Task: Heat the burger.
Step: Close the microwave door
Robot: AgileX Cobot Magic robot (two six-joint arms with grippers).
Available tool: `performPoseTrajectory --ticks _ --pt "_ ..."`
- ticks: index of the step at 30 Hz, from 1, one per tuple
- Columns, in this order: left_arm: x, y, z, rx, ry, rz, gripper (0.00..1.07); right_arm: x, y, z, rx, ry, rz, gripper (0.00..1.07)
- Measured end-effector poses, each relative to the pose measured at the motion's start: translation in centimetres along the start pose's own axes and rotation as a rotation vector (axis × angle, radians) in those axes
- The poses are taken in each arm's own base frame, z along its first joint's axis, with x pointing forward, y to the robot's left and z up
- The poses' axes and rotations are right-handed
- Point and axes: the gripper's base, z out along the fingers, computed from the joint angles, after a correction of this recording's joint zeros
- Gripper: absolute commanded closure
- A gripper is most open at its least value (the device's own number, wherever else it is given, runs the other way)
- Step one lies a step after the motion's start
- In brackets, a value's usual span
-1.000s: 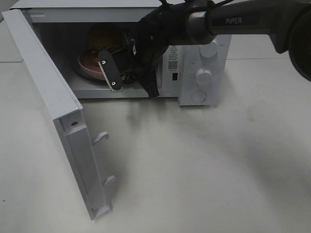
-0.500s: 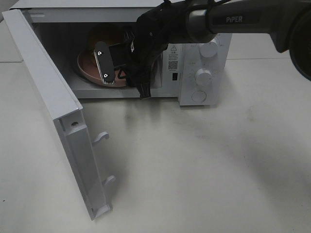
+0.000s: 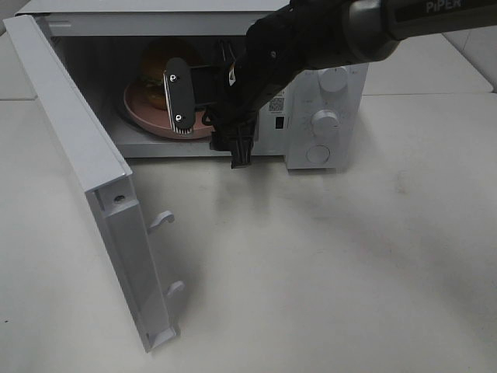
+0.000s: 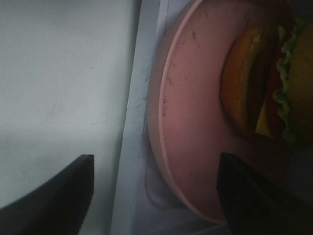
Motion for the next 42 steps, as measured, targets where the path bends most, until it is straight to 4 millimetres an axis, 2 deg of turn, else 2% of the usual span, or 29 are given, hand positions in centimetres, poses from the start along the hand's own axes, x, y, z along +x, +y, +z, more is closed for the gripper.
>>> performPoseTrajectory --ticks 5,6,9,12,14,17,20,22,25,29,32,34,42 --pt "0.0 0.0 0.0 0.0 0.0 0.0 0.09 0.4 0.9 -1.2 -0.011 0.001 0.081 0.22" --pt "0.0 0.0 0.0 0.0 0.0 0.0 0.09 0.5 1.1 -2.0 -0.012 0.003 0.102 0.23" --pt "0.0 0.0 0.0 0.0 0.0 0.0 0.09 0.7 1.3 -2.2 -0.017 0.006 0.109 0.23" --pt "0.0 0.0 0.0 0.0 0.0 0.0 0.09 0.9 1.8 -3.3 -0.021 0.009 0.12 0.23" --pt "0.0 0.0 0.0 0.0 0.0 0.0 0.09 1.2 2.3 -4.8 -0.022 0.01 0.141 0.24" --pt "0.0 0.0 0.0 0.0 0.0 0.0 0.09 1.3 2.6 -5.1 -0.025 0.012 0.145 0.24" --pt "0.0 0.0 0.0 0.0 0.0 0.0 0.09 1.6 2.9 -6.3 -0.024 0.012 0.158 0.25" --pt "0.0 0.0 0.0 0.0 0.0 0.0 0.09 1.8 3.1 -7.9 -0.015 0.009 0.2 0.26" --pt "0.0 0.0 0.0 0.0 0.0 0.0 0.09 1.9 3.2 -8.3 -0.015 0.01 0.215 0.26" --pt "0.0 0.0 0.0 0.0 0.0 0.0 0.09 2.4 4.2 -10.2 -0.025 0.02 0.293 0.3" --pt "0.0 0.0 0.0 0.0 0.0 0.0 0.09 2.5 4.3 -10.5 -0.026 0.022 0.304 0.3" --pt "0.0 0.0 0.0 0.0 0.0 0.0 0.09 3.0 5.3 -11.6 -0.047 0.041 0.355 0.31" --pt "0.0 0.0 0.0 0.0 0.0 0.0 0.09 3.7 6.8 -14.1 -0.039 0.04 0.455 0.31"
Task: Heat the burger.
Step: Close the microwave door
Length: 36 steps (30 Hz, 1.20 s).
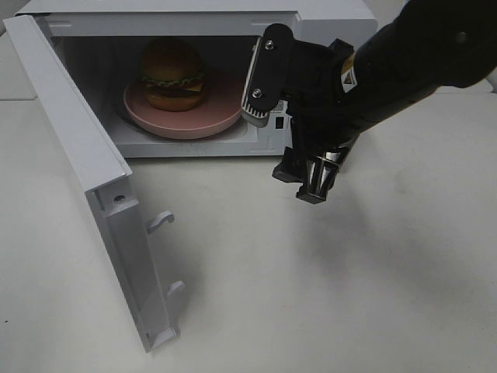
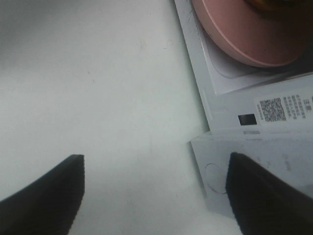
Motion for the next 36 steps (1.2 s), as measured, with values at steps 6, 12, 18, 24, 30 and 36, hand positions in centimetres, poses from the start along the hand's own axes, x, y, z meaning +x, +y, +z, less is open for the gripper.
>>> performPoseTrajectory --ticks 6,12,18,24,30,36 --pt "0.0 0.0 0.0 0.0 0.0 0.0 0.09 1.1 0.8 -2.0 0.013 -0.016 0.062 0.31" --pt "0.0 0.0 0.0 0.0 0.0 0.0 0.09 2.4 1.8 -3.8 0.017 -0.02 0.158 0.31" --pt "0.0 0.0 0.0 0.0 0.0 0.0 0.09 3.8 2.9 -5.2 -0.002 0.024 0.245 0.31" --pt "0.0 0.0 0.0 0.0 0.0 0.0 0.09 5.1 3.6 -7.2 -0.011 0.067 0.414 0.31" --pt "0.0 0.0 0.0 0.0 0.0 0.0 0.09 6.5 4.3 -10.2 -0.013 0.147 0.618 0.31" --pt "0.0 0.0 0.0 0.0 0.0 0.0 0.09 7.6 4.9 -12.7 -0.011 0.188 0.671 0.31"
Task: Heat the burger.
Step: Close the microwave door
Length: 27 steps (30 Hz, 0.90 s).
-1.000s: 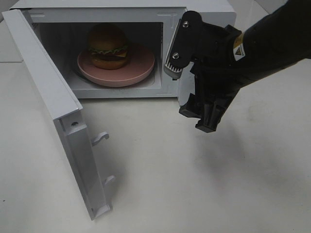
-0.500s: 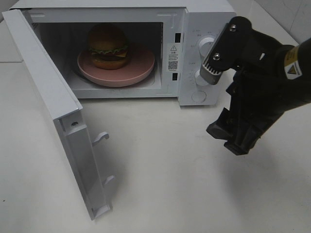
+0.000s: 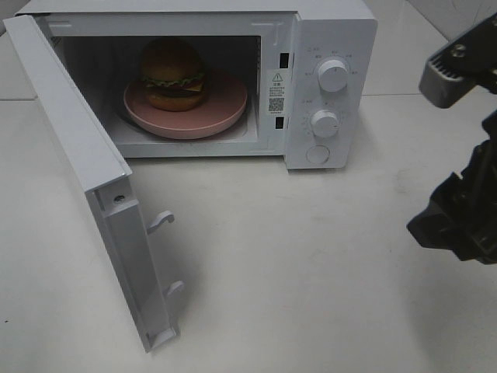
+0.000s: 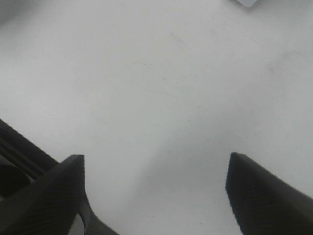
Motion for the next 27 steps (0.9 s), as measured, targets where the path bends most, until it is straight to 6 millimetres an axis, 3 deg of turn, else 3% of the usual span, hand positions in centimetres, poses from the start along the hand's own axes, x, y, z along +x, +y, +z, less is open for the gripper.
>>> performPoseTrajectory --ticks 14,18,20,27 --pt "0.0 0.0 0.0 0.0 0.0 0.0 0.09 4.2 -0.6 -4.2 0.019 0.066 0.033 0.31" --pt "0.0 0.0 0.0 0.0 0.0 0.0 0.09 5.3 -0.7 -5.3 0.022 0.047 0.044 0.31" --pt "0.0 0.0 0.0 0.0 0.0 0.0 0.09 6.9 -0.9 -7.0 0.027 -0.016 0.089 0.31" --pt "0.0 0.0 0.0 0.0 0.0 0.0 0.09 8.6 -1.7 -8.4 0.084 -0.078 0.218 0.31"
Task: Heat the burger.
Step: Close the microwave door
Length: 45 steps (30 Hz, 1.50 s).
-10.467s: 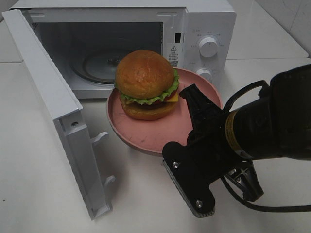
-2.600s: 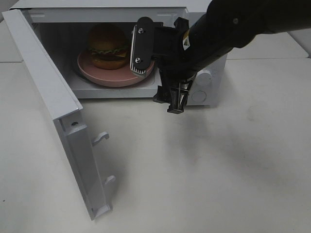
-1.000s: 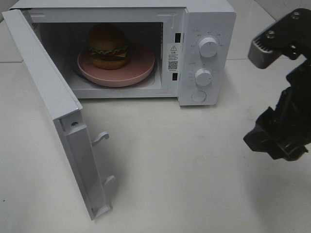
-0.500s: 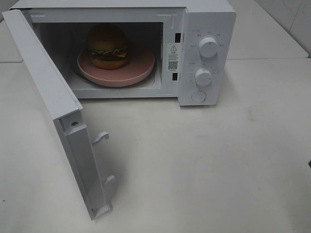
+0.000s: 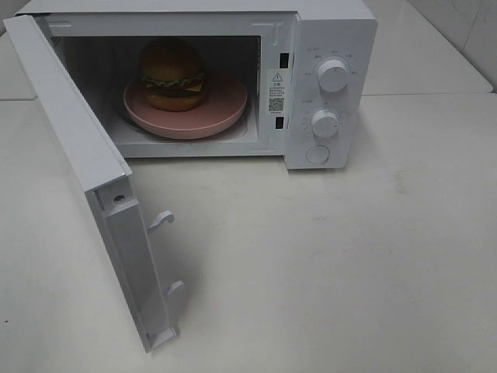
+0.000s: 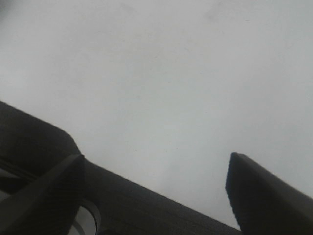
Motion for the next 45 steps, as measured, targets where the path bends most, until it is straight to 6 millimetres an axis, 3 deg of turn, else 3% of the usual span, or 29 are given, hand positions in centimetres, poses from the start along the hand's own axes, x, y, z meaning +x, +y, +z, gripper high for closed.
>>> performPoseTrajectory --ticks 8,21,31,45 --pt "0.0 0.0 0.0 0.0 0.0 0.0 0.09 2.3 -0.9 -1.7 0.094 -0.103 0.16 0.31" --pt "0.0 0.0 0.0 0.0 0.0 0.0 0.09 7.4 0.2 0.4 0.164 -0.239 0.322 0.31" --pt "0.0 0.0 0.0 0.0 0.0 0.0 0.09 8.8 0.9 0.2 0.2 -0.411 0.375 0.31" --pt "0.0 0.0 0.0 0.0 0.0 0.0 0.09 8.8 1.0 0.1 0.203 -0.418 0.381 0.31"
